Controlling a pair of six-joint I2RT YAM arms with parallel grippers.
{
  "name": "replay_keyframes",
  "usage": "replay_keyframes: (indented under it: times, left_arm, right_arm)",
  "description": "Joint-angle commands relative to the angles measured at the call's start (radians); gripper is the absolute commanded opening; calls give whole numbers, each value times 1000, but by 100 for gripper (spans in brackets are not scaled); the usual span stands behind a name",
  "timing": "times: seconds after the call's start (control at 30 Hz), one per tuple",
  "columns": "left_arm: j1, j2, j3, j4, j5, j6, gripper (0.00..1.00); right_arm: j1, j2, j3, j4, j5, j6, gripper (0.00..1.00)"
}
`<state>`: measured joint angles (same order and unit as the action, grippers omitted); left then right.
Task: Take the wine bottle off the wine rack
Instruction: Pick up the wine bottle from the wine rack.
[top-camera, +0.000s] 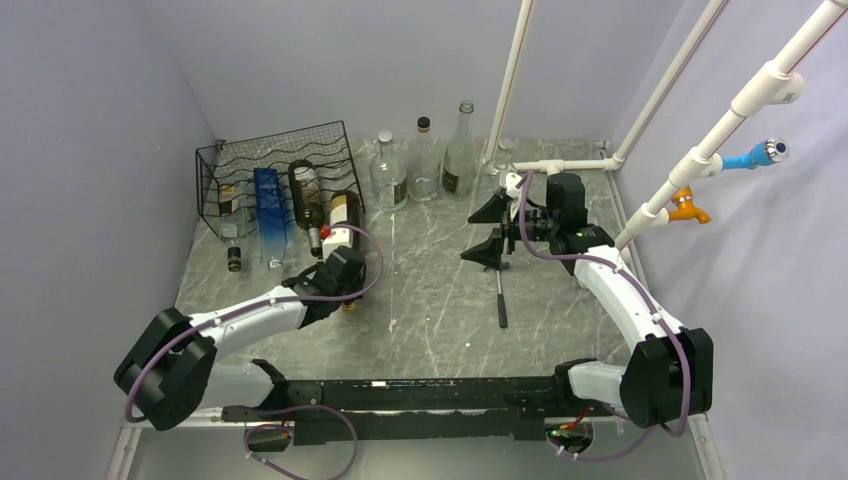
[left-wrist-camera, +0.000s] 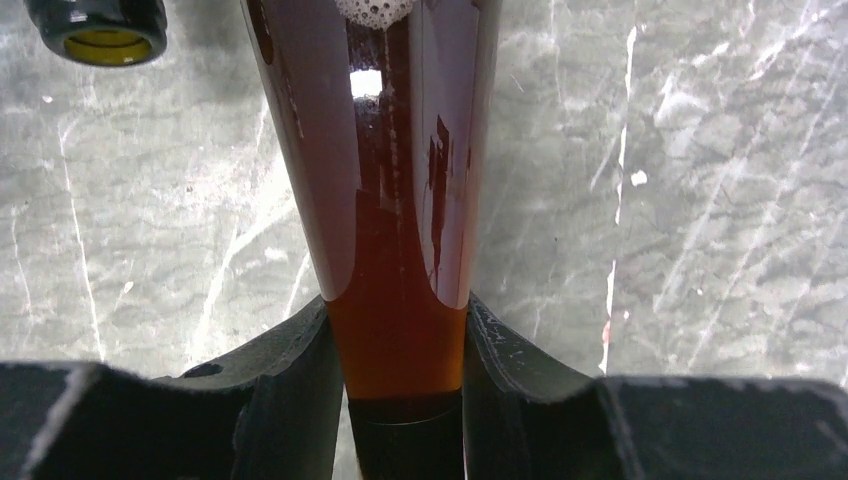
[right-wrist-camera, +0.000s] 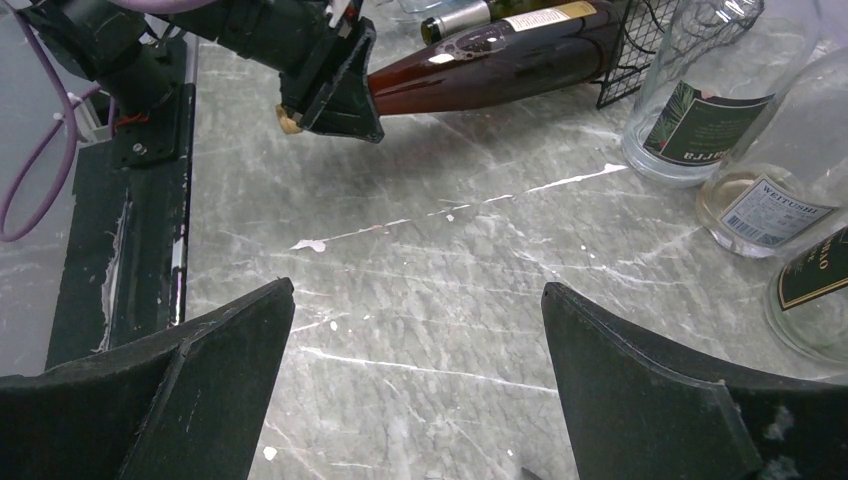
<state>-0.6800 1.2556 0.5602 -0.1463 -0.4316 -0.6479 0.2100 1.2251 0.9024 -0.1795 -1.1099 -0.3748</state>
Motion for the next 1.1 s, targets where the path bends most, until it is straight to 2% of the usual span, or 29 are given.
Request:
replay_keyframes:
  times: [0.0,0.53,1.07]
  left_arm:
    - [-35,-89,15,24,-10,-52,0]
    - [-124,-280,-5,-156,7,-155,0]
    - [-132,-343,99,-261,174,-47,0]
  right_arm:
    - [-5,-12,15,21,-41,-22,97]
    - [-6,-17,10,15,-47,-40,97]
    - [-7,-18,3,-34,-100,-143,96]
